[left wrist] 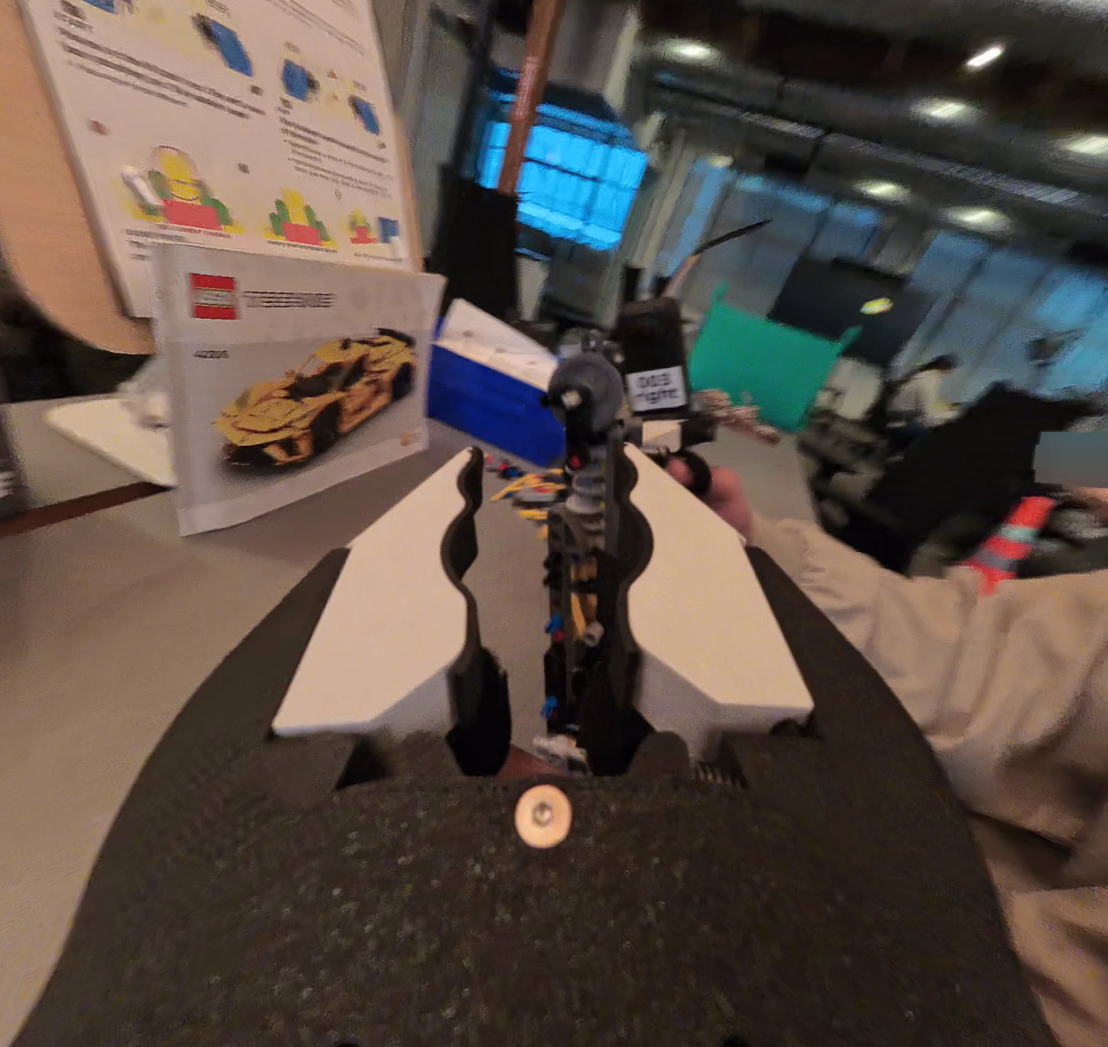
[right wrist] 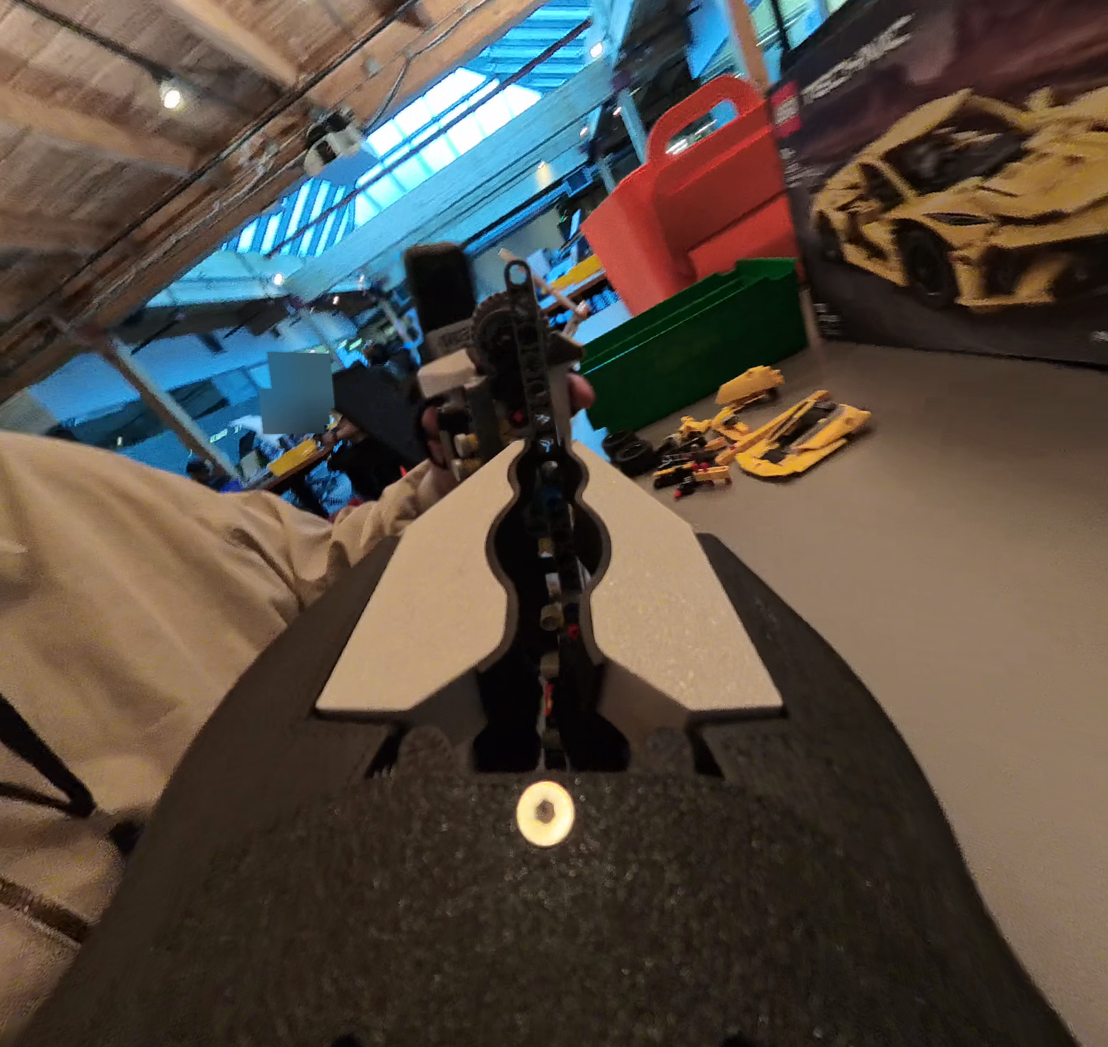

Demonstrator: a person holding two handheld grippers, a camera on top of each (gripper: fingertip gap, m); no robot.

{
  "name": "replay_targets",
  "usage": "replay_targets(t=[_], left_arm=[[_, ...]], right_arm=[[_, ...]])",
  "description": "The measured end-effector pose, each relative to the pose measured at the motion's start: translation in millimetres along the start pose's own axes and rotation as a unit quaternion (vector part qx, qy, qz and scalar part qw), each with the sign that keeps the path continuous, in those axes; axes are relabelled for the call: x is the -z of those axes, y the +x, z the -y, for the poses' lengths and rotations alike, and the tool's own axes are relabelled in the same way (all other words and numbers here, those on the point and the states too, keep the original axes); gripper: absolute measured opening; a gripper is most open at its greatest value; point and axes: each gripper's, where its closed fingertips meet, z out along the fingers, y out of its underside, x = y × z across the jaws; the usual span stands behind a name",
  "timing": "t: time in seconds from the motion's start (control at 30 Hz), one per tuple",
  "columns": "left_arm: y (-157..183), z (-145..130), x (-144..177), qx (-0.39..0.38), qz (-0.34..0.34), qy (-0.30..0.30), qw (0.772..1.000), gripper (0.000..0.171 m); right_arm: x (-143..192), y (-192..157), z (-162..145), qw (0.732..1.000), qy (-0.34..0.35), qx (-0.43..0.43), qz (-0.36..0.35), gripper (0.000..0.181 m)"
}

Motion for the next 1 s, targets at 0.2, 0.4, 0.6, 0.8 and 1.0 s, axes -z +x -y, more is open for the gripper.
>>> replay_targets(t=[0.2, 0.4, 0.6, 0.8, 1.0], left_arm=[[32.8, -2.6, 7.6, -0.01, -0.115, -0.017, 0.993, 0.042], [42.4, -6.9, 0.5, -0.009, -0.124, -0.031, 0.992, 0.028], [50.7, -7.9, 1.8, -0.043, -0.122, -0.049, 0.99, 0.027], [62.8, -10.7, -2.6, -0.062, -0.138, -0.067, 0.986, 0.027], [60.3, -9.4, -6.3, -0.099, -0.11, -0.055, 0.987, 0.028]], right_arm=[[-20.3, -19.8, -11.3, 0.999, -0.04, 0.032, 0.006, 0.006], [-32.5, -34.9, -18.5, 0.995, -0.057, 0.077, 0.003, 0.006], [-30.6, -52.5, -11.6, 0.992, -0.044, 0.116, 0.028, 0.019], [-32.4, -60.4, 1.4, 0.989, -0.025, 0.143, 0.029, 0.012], [-25.4, -60.3, 3.2, 0.989, -0.027, 0.139, 0.029, 0.006]])
